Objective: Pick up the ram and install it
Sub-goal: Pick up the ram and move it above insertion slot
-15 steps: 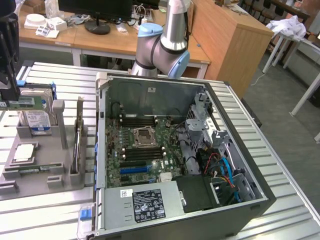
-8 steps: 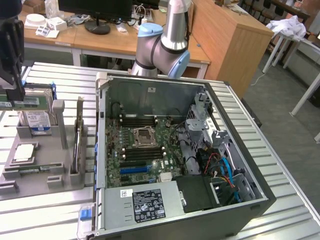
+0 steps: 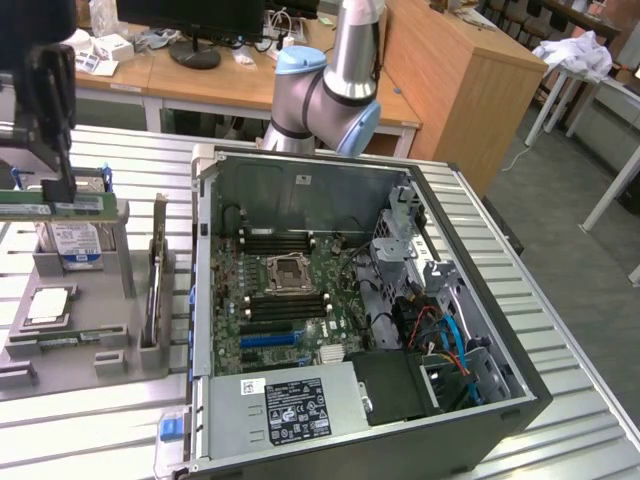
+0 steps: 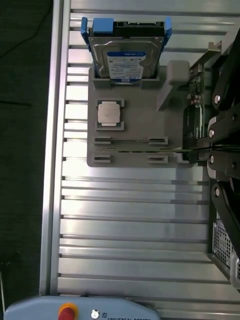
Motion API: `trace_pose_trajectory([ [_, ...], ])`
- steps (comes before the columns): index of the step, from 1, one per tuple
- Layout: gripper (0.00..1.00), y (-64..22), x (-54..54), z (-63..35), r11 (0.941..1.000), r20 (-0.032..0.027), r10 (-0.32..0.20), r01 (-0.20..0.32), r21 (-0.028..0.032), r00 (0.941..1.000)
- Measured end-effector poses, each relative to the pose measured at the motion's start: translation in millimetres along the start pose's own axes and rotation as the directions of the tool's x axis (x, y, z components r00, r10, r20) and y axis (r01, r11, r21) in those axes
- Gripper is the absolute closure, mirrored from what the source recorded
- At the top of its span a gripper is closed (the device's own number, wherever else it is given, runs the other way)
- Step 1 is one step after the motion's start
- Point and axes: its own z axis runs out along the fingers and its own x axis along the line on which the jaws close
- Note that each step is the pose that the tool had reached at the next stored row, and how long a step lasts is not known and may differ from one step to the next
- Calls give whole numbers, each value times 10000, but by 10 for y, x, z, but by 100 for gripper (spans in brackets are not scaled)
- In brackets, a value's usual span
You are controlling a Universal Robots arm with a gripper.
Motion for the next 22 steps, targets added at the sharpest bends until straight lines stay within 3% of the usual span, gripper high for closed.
trace_pose_trajectory([
  [22, 88, -501, 9, -14, 10000, -1, 0, 0, -1, 10000],
])
